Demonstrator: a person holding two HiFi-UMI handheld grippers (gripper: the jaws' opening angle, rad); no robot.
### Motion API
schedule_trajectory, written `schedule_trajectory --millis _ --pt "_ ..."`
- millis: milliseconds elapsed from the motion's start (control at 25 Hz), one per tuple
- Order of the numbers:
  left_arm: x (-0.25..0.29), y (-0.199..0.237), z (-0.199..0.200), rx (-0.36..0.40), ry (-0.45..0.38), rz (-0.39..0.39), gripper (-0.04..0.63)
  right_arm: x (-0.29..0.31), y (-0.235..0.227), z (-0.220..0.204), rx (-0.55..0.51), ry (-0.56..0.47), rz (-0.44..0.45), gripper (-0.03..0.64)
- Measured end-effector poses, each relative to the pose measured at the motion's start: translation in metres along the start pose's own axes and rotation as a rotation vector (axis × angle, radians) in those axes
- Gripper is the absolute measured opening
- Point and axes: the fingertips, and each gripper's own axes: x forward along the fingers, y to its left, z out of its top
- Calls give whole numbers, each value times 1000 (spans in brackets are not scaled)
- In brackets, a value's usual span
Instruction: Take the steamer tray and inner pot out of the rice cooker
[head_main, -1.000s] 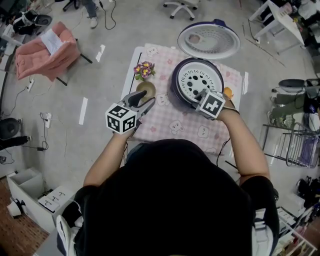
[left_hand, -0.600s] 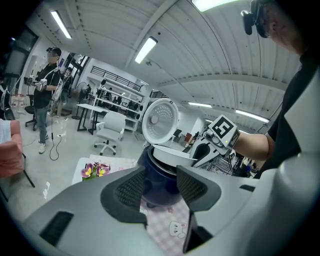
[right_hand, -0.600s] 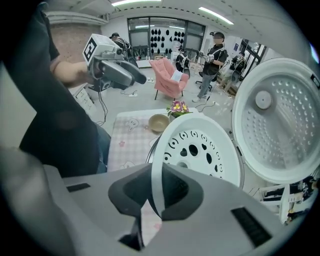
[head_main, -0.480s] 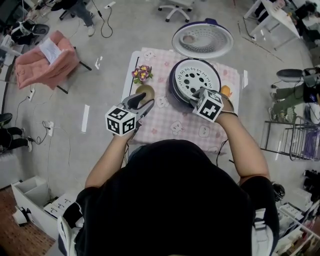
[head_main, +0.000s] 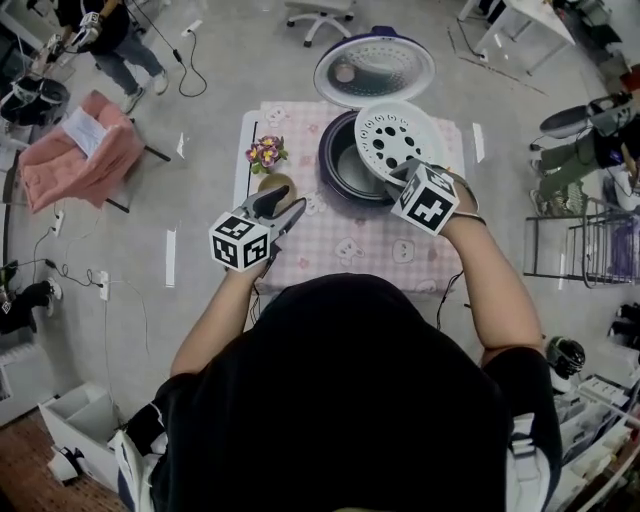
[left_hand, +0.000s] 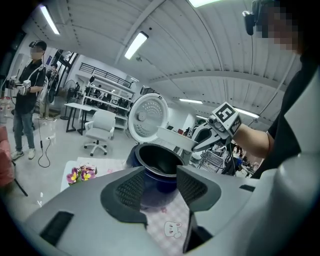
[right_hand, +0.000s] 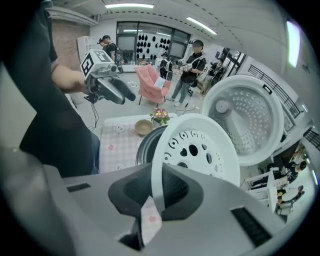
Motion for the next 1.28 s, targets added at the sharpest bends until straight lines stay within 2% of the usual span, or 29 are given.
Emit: schedule_trajectory --millis 400,800,1280 --pt "36 -38 2 53 46 -107 213 -38 -10 -71 156 40 -90 34" --pt "73 -73 -6 109 103 -211 213 -42 8 -136 277 87 -116 34" --pt "95 -94 -10 129 139 -238 213 -16 30 -217 405 140 -88 34"
